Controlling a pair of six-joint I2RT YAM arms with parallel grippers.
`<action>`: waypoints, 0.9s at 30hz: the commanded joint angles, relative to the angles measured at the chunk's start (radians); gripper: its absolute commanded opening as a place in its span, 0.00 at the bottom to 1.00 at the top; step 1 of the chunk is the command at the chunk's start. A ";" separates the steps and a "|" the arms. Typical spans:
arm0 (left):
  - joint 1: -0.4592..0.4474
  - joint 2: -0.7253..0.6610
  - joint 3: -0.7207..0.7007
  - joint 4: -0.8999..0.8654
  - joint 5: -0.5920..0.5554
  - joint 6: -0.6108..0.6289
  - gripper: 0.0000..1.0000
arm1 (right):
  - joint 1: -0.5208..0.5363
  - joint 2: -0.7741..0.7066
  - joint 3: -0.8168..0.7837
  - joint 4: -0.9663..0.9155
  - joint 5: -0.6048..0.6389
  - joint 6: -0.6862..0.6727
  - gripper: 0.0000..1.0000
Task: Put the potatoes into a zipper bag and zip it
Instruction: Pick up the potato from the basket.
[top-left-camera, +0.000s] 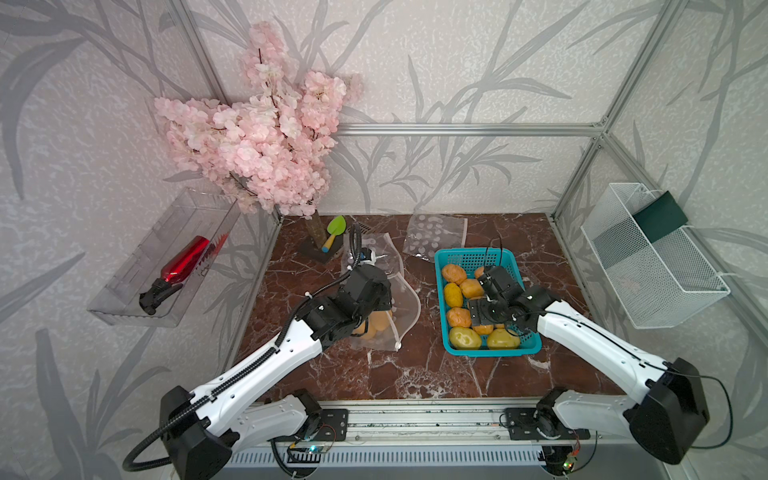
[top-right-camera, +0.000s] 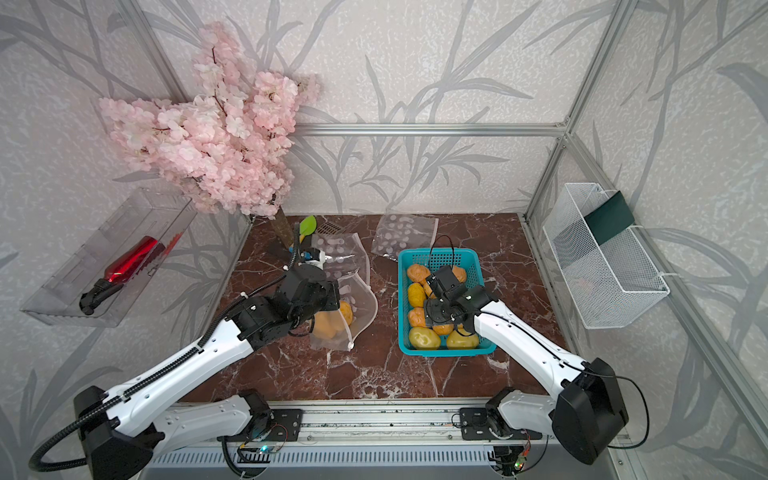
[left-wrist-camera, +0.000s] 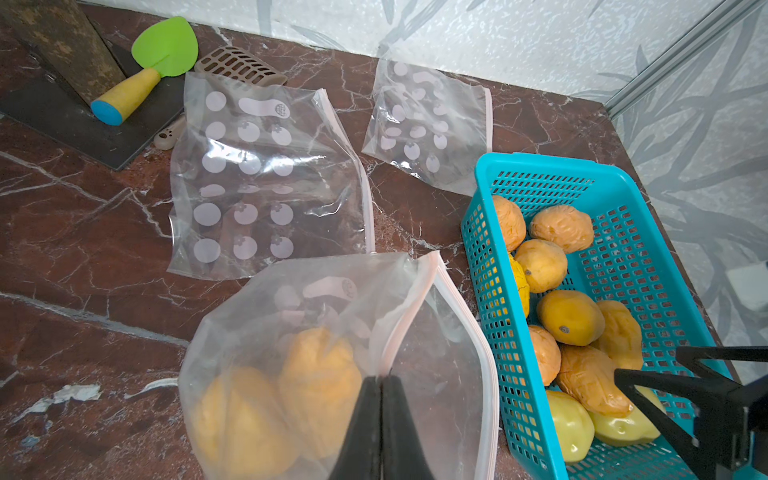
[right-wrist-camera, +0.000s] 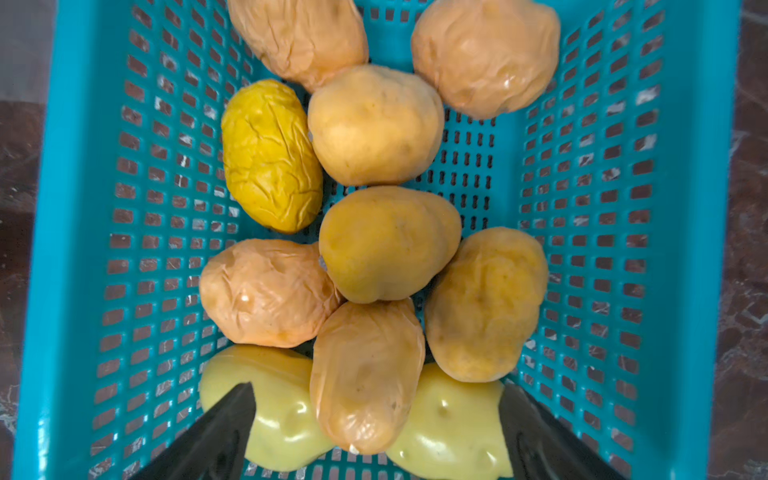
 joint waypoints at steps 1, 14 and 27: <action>0.002 0.007 0.030 -0.033 -0.017 0.009 0.00 | -0.004 0.019 -0.026 -0.002 -0.055 0.008 0.93; 0.003 0.007 0.034 -0.051 -0.040 0.000 0.00 | -0.005 0.185 0.003 0.001 -0.036 0.016 0.90; 0.003 0.017 0.040 -0.050 -0.020 0.002 0.00 | -0.006 0.207 0.016 -0.001 -0.059 0.034 0.70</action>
